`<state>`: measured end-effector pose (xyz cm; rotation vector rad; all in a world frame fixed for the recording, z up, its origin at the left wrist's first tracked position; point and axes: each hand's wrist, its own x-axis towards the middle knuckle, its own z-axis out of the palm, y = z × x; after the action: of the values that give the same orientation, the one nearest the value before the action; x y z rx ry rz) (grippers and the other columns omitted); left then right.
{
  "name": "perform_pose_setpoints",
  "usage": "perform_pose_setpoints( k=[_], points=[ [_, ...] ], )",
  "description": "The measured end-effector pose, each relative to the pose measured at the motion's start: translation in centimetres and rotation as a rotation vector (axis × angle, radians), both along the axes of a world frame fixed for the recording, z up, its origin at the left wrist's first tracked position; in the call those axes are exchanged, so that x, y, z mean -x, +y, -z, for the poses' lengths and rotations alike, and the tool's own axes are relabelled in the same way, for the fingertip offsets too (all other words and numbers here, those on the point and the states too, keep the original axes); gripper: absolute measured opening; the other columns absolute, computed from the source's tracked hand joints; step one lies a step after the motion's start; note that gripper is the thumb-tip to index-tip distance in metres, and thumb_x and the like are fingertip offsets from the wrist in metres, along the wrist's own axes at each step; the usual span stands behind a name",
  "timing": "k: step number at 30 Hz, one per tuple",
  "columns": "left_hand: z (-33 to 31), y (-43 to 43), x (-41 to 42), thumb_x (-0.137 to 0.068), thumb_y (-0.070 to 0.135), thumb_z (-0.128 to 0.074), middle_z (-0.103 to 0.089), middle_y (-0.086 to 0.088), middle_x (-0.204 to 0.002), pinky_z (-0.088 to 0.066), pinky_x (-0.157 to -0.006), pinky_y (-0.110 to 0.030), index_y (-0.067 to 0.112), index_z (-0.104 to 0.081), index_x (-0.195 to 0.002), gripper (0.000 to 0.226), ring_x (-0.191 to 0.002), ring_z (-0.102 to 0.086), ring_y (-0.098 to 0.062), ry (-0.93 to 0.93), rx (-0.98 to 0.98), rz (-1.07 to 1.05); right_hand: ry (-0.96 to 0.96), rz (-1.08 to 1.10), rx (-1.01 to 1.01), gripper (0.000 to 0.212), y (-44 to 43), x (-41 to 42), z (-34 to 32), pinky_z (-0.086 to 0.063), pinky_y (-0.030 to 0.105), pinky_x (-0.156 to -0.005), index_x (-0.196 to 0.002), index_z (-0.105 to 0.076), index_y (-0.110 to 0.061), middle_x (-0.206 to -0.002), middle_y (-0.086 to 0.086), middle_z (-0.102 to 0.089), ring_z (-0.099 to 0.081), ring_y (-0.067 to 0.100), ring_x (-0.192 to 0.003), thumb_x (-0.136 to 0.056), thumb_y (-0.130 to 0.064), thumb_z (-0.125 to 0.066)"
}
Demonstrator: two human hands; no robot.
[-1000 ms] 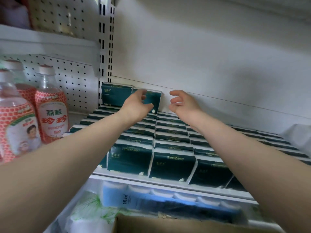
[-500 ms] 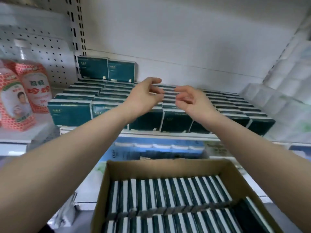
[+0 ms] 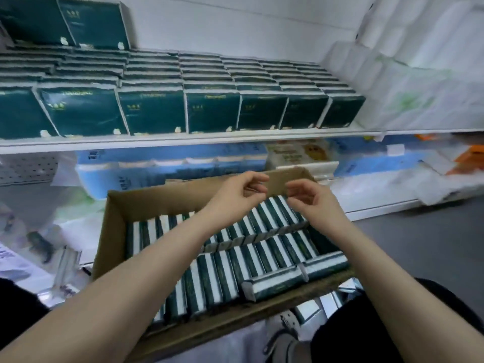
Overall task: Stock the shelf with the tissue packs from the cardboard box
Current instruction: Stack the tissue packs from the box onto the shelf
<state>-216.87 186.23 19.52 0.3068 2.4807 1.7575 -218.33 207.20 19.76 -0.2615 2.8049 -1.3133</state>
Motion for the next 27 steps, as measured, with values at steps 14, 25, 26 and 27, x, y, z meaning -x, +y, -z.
perform_pose_setpoints(
  k=[14,25,26,27],
  points=[
    [7.7,10.8,2.2,-0.096,0.019,-0.056,-0.058,0.000,-0.129,-0.047,-0.097,-0.030,0.019,-0.054,-0.132,0.036,-0.113,-0.057,-0.016,-0.266,0.179,0.187,-0.086,0.175,-0.766,0.042,7.0,-0.9,5.1,-0.047,0.036,-0.080,-0.131,-0.052,-0.014,-0.122,0.014,-0.058,-0.059,0.035,-0.106,-0.091,-0.008,-0.062],
    [9.2,12.9,4.7,-0.095,0.011,-0.057,-0.041,-0.004,-0.150,-0.042,-0.105,-0.033,0.021,-0.032,-0.149,0.061,-0.132,-0.046,-0.021,-0.303,0.257,0.174,-0.059,0.230,-0.768,0.042,6.9,0.8,6.4,-0.040,0.033,-0.072,-0.127,-0.049,-0.015,-0.112,0.014,-0.065,-0.057,0.033,-0.105,-0.089,-0.006,-0.063],
    [9.3,12.7,4.7,-0.094,0.011,-0.058,-0.039,-0.003,-0.151,-0.042,-0.102,-0.029,0.023,-0.030,-0.150,0.064,-0.132,-0.045,-0.021,-0.291,0.257,0.171,-0.059,0.240,-0.706,0.043,7.0,1.0,6.4,-0.043,0.034,-0.074,-0.127,-0.050,-0.016,-0.111,0.014,-0.065,-0.057,0.033,-0.105,-0.088,-0.005,-0.063],
    [9.3,12.5,4.7,-0.093,0.010,-0.060,-0.037,-0.002,-0.152,-0.041,-0.098,-0.024,0.026,-0.028,-0.150,0.067,-0.131,-0.046,-0.020,-0.272,0.260,0.167,-0.055,0.249,-0.623,0.044,7.1,1.3,6.5,-0.047,0.035,-0.078,-0.127,-0.051,-0.018,-0.111,0.012,-0.065,-0.056,0.032,-0.106,-0.087,-0.004,-0.063]
  ],
)
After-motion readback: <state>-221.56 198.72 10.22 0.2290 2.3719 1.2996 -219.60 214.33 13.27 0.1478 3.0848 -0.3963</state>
